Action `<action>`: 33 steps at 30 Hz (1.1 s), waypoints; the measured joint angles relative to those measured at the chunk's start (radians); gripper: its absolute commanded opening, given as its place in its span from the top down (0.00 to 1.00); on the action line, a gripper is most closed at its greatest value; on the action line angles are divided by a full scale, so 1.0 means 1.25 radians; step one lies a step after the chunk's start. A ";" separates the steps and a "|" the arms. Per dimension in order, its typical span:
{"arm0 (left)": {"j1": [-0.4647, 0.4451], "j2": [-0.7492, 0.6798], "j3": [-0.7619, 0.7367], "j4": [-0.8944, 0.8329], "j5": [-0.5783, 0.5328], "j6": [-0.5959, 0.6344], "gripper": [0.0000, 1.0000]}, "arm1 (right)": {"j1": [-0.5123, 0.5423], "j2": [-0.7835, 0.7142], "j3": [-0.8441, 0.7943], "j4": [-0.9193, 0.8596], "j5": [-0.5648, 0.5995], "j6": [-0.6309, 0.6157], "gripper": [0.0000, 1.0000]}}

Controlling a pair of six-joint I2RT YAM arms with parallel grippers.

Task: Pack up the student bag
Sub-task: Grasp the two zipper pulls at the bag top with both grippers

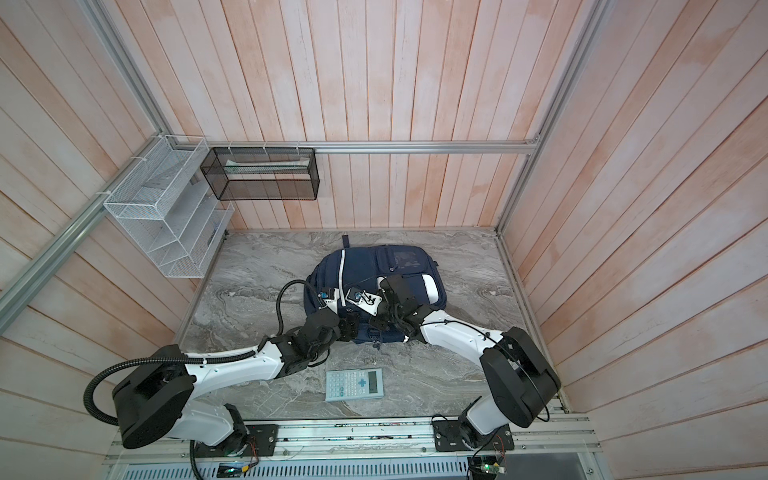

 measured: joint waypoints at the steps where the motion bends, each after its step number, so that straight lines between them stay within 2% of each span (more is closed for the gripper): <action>1: -0.008 0.008 0.000 0.011 -0.014 -0.013 0.37 | 0.000 0.000 0.000 0.000 -0.002 0.005 1.00; 3: -0.015 0.035 0.008 0.016 -0.047 -0.037 0.48 | 0.000 0.000 0.000 0.000 -0.005 0.009 1.00; 5: -0.017 0.073 0.025 0.015 -0.075 -0.057 0.80 | 0.000 0.001 0.000 -0.004 -0.006 0.012 1.00; 6: -0.018 0.085 0.029 0.017 -0.082 -0.064 0.83 | -0.001 0.002 0.000 -0.004 -0.006 0.013 1.00; 8: -0.023 0.100 0.030 0.036 -0.085 -0.074 0.78 | -0.001 0.007 0.000 -0.005 -0.008 0.017 1.00; 10: -0.026 0.103 0.030 0.045 -0.087 -0.084 0.62 | -0.001 0.007 0.000 -0.005 -0.010 0.022 1.00; 12: -0.029 0.102 0.032 0.054 -0.085 -0.087 0.60 | -0.001 0.007 0.000 -0.003 -0.011 0.026 1.00; 13: -0.031 0.102 0.032 0.055 -0.085 -0.087 0.64 | -0.001 0.007 0.000 -0.004 -0.011 0.027 1.00; 16: -0.025 0.098 0.033 0.040 -0.086 -0.079 0.93 | -0.001 0.007 0.000 -0.003 -0.011 0.031 1.00; 17: -0.019 0.092 0.032 0.031 -0.080 -0.074 0.99 | -0.001 0.007 0.000 -0.003 -0.011 0.032 1.00; 24: 0.031 -0.015 0.018 -0.038 0.016 -0.017 1.00 | 0.008 -0.002 0.000 0.025 -0.020 0.043 1.00; 33: 0.198 -0.120 -0.007 -0.082 0.286 0.075 0.98 | 0.024 -0.003 -0.004 0.094 -0.027 0.053 1.00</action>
